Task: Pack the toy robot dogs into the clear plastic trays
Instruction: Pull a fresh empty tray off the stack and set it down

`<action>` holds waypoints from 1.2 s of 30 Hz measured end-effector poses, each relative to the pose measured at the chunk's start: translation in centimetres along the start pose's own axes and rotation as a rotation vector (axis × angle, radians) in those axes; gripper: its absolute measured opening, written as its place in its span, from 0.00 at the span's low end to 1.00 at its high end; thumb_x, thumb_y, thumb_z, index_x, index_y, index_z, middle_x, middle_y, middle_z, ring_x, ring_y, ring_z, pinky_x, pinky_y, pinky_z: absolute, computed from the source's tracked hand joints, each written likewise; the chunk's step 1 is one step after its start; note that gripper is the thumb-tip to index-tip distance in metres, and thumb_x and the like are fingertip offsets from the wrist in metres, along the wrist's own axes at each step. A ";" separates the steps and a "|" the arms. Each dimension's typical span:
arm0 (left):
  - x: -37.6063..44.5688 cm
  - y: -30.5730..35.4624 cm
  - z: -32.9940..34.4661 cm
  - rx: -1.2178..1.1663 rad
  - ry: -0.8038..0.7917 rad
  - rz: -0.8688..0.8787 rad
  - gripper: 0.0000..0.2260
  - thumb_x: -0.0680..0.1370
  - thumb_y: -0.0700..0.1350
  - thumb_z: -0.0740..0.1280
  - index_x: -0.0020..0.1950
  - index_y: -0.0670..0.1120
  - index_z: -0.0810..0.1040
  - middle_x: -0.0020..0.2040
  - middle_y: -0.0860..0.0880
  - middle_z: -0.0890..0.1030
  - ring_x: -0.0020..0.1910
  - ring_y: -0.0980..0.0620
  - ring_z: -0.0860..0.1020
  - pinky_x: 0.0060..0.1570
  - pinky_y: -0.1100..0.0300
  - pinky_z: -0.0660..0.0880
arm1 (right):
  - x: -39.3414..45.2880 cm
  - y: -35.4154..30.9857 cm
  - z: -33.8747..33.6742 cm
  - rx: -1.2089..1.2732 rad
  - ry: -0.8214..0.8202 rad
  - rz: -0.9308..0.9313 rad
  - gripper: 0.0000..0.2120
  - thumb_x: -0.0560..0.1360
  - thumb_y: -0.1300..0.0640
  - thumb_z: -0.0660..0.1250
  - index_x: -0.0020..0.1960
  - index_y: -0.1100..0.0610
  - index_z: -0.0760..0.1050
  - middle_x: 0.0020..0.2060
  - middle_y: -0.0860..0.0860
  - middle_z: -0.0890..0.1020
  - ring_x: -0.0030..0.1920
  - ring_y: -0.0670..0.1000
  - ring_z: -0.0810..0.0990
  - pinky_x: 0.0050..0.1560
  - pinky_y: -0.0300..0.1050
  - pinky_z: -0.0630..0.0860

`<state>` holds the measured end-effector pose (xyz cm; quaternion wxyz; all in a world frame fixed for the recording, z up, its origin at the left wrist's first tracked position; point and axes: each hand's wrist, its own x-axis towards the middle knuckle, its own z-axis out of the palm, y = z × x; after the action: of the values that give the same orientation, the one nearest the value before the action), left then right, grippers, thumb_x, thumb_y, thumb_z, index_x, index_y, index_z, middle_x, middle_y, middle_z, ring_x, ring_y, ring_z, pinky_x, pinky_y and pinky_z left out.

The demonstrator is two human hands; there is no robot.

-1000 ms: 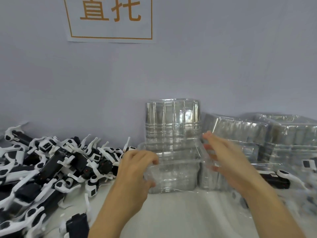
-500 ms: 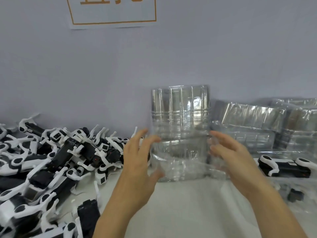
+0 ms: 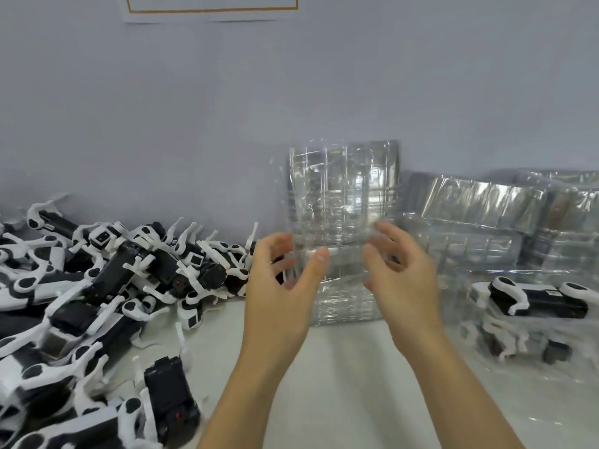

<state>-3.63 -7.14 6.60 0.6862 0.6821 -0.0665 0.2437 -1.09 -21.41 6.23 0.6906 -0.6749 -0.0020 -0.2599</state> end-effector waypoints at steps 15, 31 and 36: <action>1.9 -1.2 -4.5 0.435 0.223 0.309 0.20 0.77 0.29 0.65 0.61 0.50 0.80 0.55 0.57 0.81 0.58 0.58 0.78 0.62 0.50 0.76 | 0.4 -2.6 -2.8 -0.203 -0.350 0.002 0.43 0.66 0.33 0.74 0.75 0.35 0.58 0.64 0.36 0.73 0.59 0.37 0.77 0.53 0.41 0.74; 1.9 -4.7 -4.2 0.530 -0.116 -0.011 0.14 0.78 0.44 0.71 0.62 0.55 0.76 0.53 0.61 0.78 0.54 0.66 0.75 0.47 0.77 0.69 | 1.2 1.9 -3.9 -0.654 -0.505 0.411 0.23 0.77 0.58 0.68 0.69 0.45 0.67 0.51 0.49 0.78 0.49 0.53 0.82 0.43 0.49 0.84; 3.2 -5.3 -7.4 0.847 0.101 -0.136 0.09 0.78 0.45 0.69 0.58 0.47 0.78 0.54 0.45 0.80 0.58 0.44 0.75 0.60 0.53 0.70 | 1.3 2.7 -4.1 -0.731 -0.552 0.523 0.29 0.77 0.56 0.67 0.75 0.44 0.61 0.52 0.44 0.74 0.50 0.53 0.83 0.37 0.44 0.82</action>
<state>-0.37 1.06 2.71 0.3624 0.8936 0.1183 0.2370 -0.38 -25.82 3.87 0.4255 -0.8931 0.0755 0.1248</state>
